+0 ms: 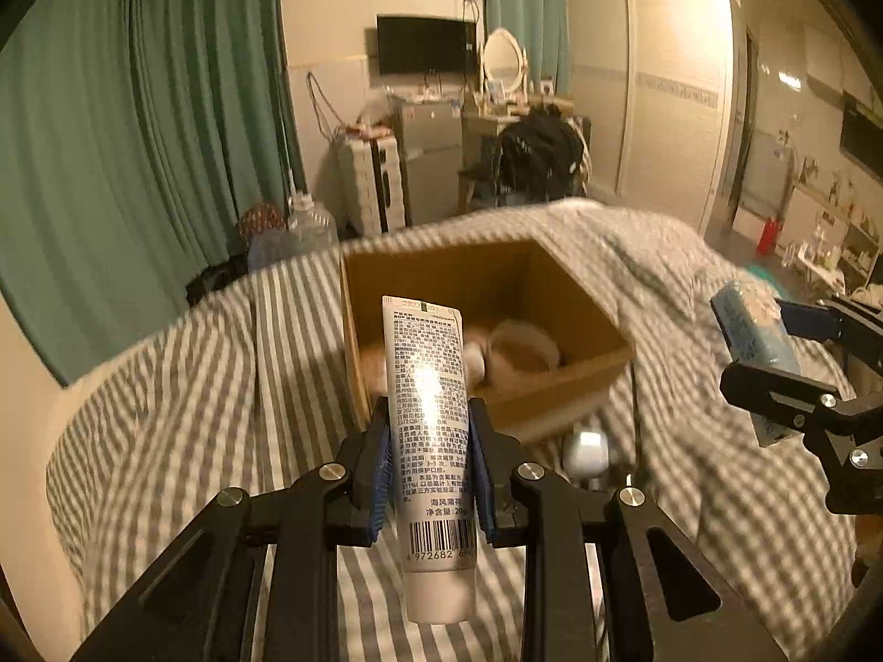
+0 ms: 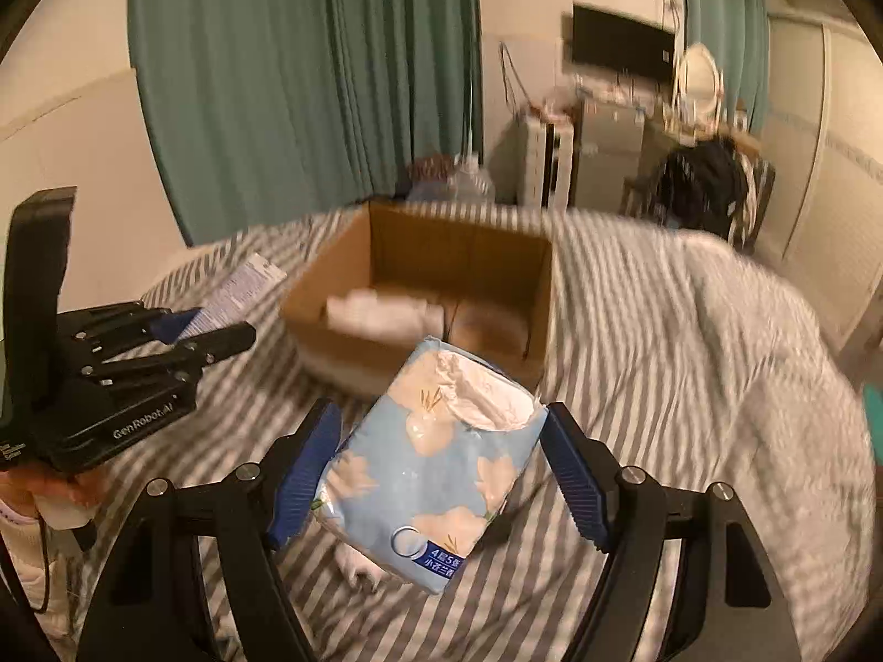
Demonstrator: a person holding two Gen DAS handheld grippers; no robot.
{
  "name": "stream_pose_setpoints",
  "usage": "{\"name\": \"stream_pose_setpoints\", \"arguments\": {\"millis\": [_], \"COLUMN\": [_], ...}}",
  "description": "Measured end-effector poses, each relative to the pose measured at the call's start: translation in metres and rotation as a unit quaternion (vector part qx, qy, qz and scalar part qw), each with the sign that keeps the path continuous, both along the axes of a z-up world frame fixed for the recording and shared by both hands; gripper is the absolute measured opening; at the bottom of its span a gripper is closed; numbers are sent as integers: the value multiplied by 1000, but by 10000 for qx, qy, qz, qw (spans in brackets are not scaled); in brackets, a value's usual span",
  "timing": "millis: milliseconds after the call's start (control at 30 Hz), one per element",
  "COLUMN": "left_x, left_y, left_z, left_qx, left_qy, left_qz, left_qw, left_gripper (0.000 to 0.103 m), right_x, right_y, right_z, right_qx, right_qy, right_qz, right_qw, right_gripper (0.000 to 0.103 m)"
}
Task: Organize objects
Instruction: 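Drop the tube into the box with the left tool while the right tool drops the tissue pack in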
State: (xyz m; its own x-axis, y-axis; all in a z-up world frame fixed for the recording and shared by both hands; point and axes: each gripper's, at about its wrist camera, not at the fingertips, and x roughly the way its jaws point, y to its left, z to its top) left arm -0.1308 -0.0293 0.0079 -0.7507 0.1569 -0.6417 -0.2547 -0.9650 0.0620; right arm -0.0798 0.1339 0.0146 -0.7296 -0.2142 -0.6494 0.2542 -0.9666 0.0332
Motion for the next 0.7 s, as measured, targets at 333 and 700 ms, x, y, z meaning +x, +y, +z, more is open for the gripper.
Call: {"name": "stream_pose_setpoints", "arguments": {"millis": [333,700], "left_x": [-69,-146], "left_y": [12,26], "left_z": [43,-19], "left_qx": [-10,-256], "left_qy": [505,42], "left_qz": [-96,-187], "left_qw": [9987,9995], "left_gripper": [25,25], "right_x": [-74,-158], "right_y": [-13,-4], "right_z": [57,33], "right_qx": [-7,-147], "right_qy": [756,568], "right_qz": [19,-336], "right_qw": [9971,9977], "right_gripper": [74,74]}}
